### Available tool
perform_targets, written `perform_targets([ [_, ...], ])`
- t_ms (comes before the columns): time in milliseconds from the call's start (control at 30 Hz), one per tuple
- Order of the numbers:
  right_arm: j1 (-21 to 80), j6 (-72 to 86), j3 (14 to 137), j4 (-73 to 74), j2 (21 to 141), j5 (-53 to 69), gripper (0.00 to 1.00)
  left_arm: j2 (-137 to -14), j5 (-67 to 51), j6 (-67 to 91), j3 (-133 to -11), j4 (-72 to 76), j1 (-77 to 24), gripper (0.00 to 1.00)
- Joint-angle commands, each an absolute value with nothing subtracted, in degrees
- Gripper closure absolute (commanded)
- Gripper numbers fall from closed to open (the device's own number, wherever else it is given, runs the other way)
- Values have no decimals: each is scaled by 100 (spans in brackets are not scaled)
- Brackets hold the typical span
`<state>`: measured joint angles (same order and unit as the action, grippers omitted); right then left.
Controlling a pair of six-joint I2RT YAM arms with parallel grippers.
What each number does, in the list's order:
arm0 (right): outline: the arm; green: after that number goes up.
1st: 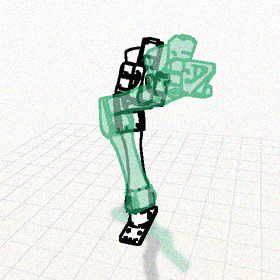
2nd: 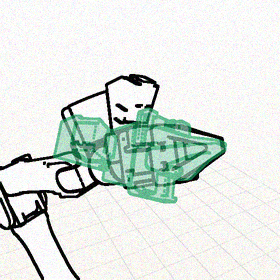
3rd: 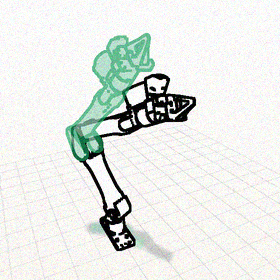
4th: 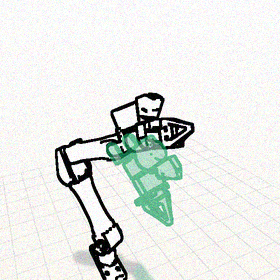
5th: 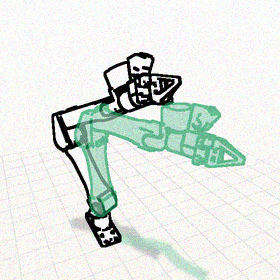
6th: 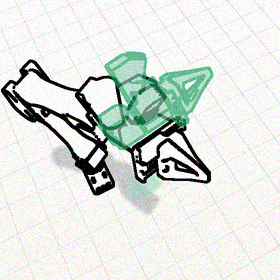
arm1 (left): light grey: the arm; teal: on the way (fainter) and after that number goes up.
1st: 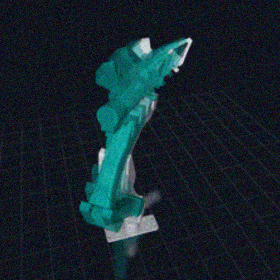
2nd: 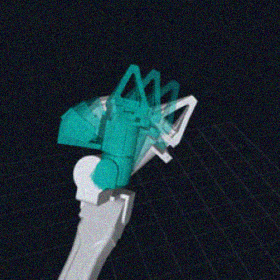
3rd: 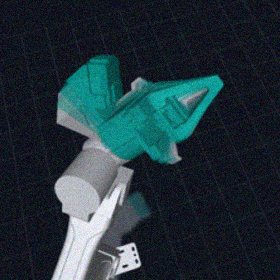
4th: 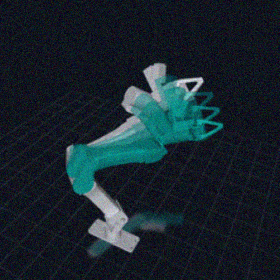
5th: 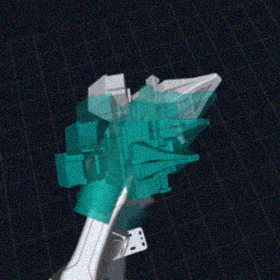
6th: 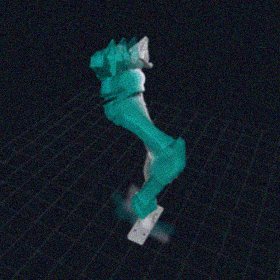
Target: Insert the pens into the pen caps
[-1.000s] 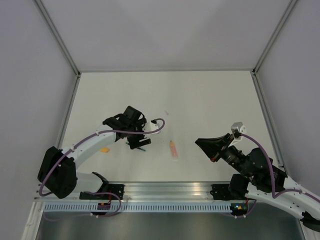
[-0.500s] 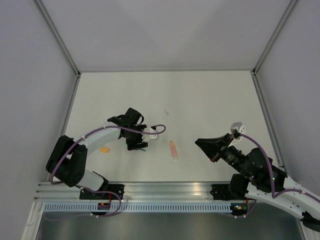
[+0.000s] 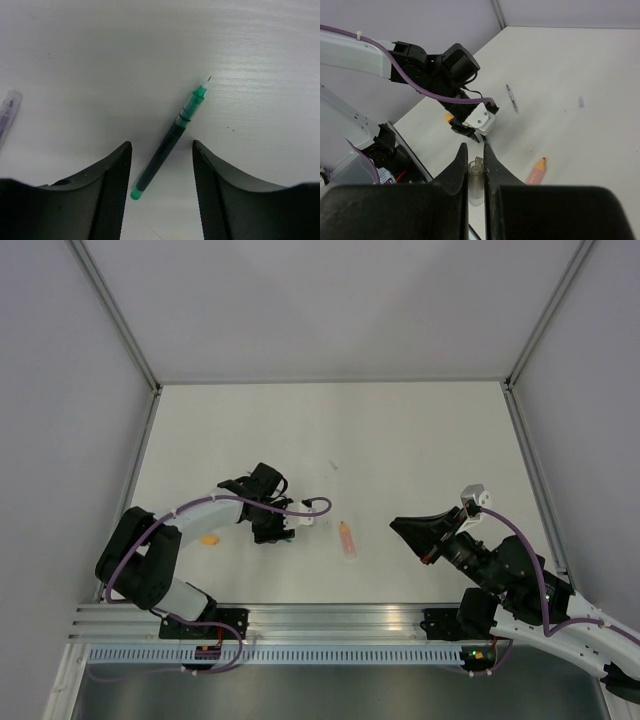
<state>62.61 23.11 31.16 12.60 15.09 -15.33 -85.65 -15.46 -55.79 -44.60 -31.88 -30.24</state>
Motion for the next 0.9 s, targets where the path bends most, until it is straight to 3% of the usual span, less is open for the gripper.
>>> perform_targets([
  [0,6258,2224,3085,1187,1442,-1521,100,-8780,-1600,-5792,-4359,-2988,-3023,44],
  [233,6258,2224,3085,1186,1389,-1529,100,-8956,-1740,-5713,-4491,-3339,-3102,57],
  [333,6258,2224,3076,1160,1371,-1521,100,-9113,-1871,-5599,-4587,-3611,-3208,70],
  [400,6258,2224,3076,1134,1389,-1512,100,-9184,-2038,-5494,-4702,-3752,-3260,87],
  [533,6267,2241,3032,1099,1397,-1529,100,-9203,-2495,-5406,-4790,-4087,-3322,97],
  [867,6258,2487,3076,993,1494,-1714,100,-7911,-3032,-4397,-4579,-3148,-3331,98],
])
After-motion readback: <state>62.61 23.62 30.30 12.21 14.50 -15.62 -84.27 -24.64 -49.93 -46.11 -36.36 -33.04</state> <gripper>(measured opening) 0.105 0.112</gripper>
